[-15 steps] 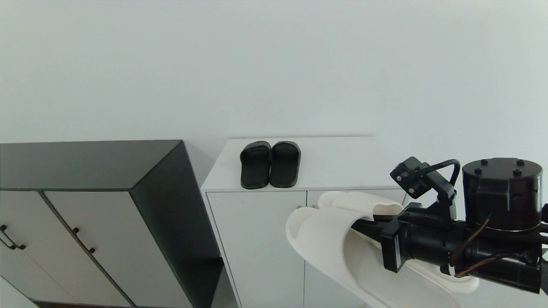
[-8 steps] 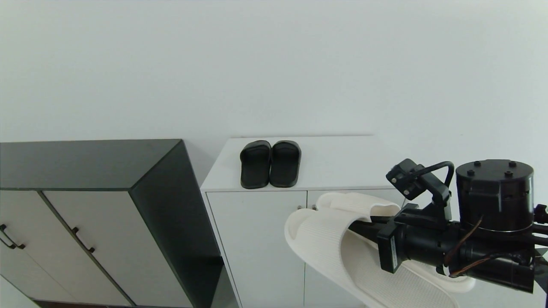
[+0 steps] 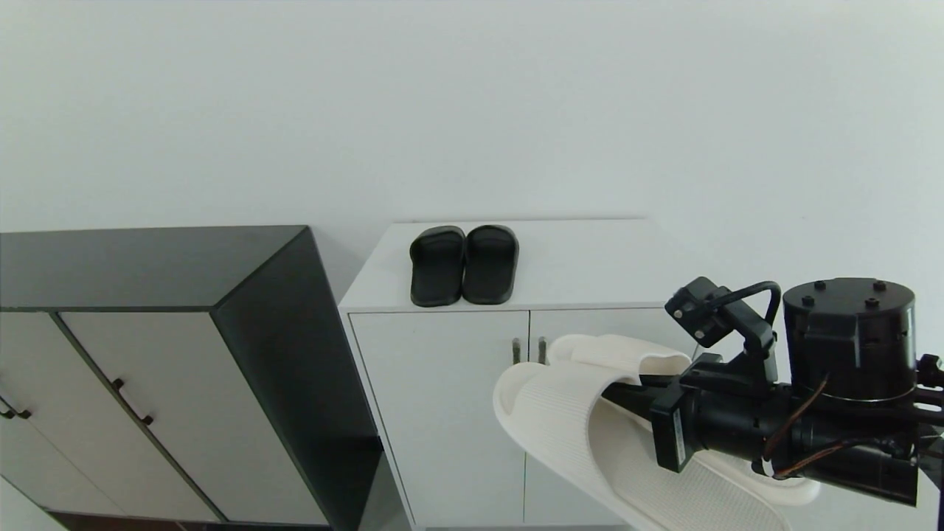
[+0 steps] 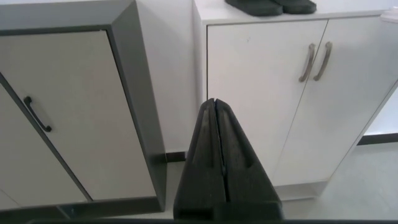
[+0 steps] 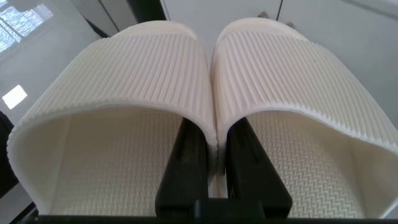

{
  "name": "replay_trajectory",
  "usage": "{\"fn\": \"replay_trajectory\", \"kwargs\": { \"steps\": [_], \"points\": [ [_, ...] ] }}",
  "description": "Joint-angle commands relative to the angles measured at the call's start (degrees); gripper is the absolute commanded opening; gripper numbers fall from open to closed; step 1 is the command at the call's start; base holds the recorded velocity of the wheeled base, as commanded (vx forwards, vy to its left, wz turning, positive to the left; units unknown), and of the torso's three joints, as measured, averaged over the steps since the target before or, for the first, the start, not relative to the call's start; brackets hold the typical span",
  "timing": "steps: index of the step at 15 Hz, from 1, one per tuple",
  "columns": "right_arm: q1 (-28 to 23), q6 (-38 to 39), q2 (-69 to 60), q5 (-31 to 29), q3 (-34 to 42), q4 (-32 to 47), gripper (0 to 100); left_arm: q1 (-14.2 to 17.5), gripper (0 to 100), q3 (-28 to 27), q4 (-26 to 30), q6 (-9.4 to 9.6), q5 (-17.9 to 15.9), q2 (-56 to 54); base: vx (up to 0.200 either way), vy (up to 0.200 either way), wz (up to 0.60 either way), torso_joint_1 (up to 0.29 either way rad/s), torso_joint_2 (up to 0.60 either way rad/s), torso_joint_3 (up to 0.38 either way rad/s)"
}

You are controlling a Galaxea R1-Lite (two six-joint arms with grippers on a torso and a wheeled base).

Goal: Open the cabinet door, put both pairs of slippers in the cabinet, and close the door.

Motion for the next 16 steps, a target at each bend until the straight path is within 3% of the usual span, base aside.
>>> {"fn": "replay_trajectory", "kwargs": {
  "steps": [1, 5, 6, 8, 16],
  "points": [
    [0.0, -0.01, 0.18, 0.02, 0.13, -0.05, 0, -0.01, 0, 0.0, -0.02, 0.01, -0.02, -0.01, 0.0, 0.0, 0.0, -0.222, 0.56, 0.31],
    [0.0, -0.01, 0.27, -0.07, 0.13, -0.05, 0, -0.01, 0, 0.0, -0.02, 0.01, 0.07, -0.01, 0.0, 0.0, 0.0, -0.226, 0.55, 0.32],
    [0.0, -0.01, 0.18, -0.16, 0.22, -0.05, 0, -0.01, 100, 0.0, -0.02, 0.01, 0.07, -0.01, 0.0, 0.0, 0.0, -0.217, 0.53, 0.32],
    [0.0, -0.28, 0.27, -0.16, 0.83, -0.05, 0, 0.07, 100, 0.0, -0.02, -0.78, 0.24, -0.01, 0.0, 0.0, 0.0, -0.2, 0.53, 0.315],
    [-1.24, -0.8, 1.76, 0.11, 5.4, -3.3, 0, -0.01, 100, 0.0, -0.02, -0.34, 0.07, -0.01, 0.0, 0.0, 0.0, -0.167, 0.49, 0.321]
  ]
}}
